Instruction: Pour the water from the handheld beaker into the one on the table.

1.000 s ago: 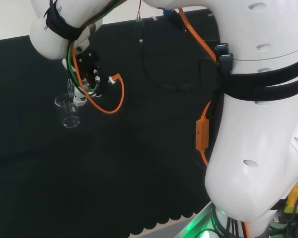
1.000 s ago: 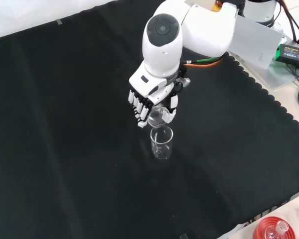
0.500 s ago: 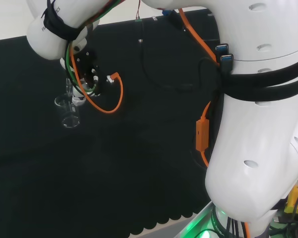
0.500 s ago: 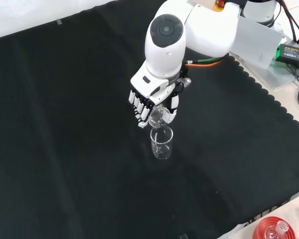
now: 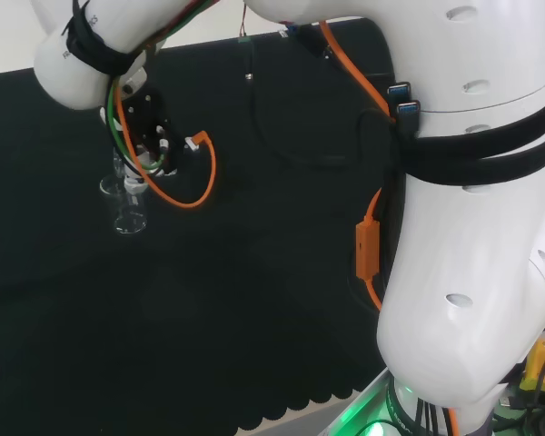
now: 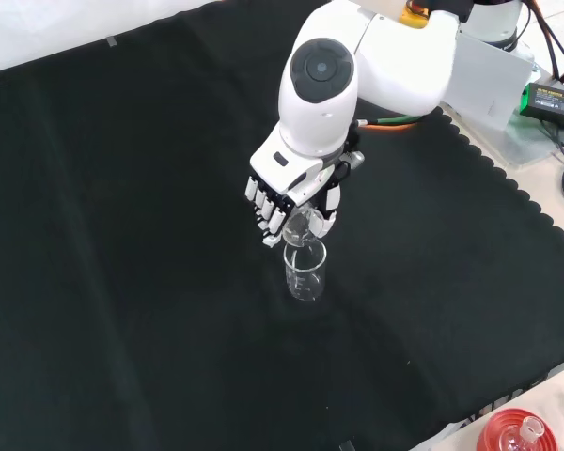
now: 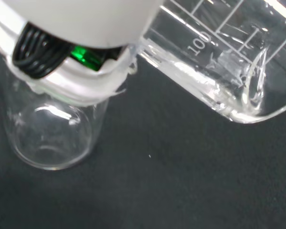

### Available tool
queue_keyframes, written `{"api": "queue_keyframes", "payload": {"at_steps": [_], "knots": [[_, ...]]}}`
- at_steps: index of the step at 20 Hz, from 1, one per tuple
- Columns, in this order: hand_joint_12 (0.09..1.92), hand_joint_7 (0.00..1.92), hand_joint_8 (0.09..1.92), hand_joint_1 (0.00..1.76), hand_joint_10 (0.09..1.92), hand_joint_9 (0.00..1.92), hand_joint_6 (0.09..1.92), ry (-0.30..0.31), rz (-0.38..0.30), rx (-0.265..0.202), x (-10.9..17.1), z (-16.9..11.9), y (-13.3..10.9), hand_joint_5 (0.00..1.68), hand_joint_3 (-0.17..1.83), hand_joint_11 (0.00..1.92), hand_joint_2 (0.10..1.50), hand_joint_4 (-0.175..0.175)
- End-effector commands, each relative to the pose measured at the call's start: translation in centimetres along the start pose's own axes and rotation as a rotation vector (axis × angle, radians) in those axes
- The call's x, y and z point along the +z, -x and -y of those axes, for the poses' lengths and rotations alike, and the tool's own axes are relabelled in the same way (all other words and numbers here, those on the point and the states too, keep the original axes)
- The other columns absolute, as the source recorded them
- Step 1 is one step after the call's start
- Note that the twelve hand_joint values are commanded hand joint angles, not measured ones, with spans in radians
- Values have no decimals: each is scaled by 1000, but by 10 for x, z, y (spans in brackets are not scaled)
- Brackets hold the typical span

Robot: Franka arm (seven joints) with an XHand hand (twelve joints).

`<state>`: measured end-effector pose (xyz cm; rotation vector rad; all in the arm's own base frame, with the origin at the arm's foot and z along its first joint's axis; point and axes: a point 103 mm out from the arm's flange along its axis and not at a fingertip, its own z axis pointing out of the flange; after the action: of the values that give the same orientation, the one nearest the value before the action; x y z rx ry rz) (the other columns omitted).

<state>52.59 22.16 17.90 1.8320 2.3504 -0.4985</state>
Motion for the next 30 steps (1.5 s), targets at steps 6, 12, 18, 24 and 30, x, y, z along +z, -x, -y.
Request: {"api": "queue_keyframes", "payload": {"at_steps": [6,12,18,24,30], "knots": [[775,1710,87,1187,87,1614,222,-11,17,-15,6,7,18,1499,629,1299,612,55],[775,1709,87,1187,87,1614,226,-30,50,-6,-3,2,-9,1497,629,1299,612,56],[775,1709,87,1187,87,1613,231,-29,34,-12,2,4,4,1495,629,1300,613,56],[775,1708,87,1187,87,1613,235,-34,45,-17,9,6,19,1493,629,1300,613,56],[775,1708,87,1186,87,1613,239,-42,85,-7,-2,1,-12,1491,629,1300,613,57]]}}
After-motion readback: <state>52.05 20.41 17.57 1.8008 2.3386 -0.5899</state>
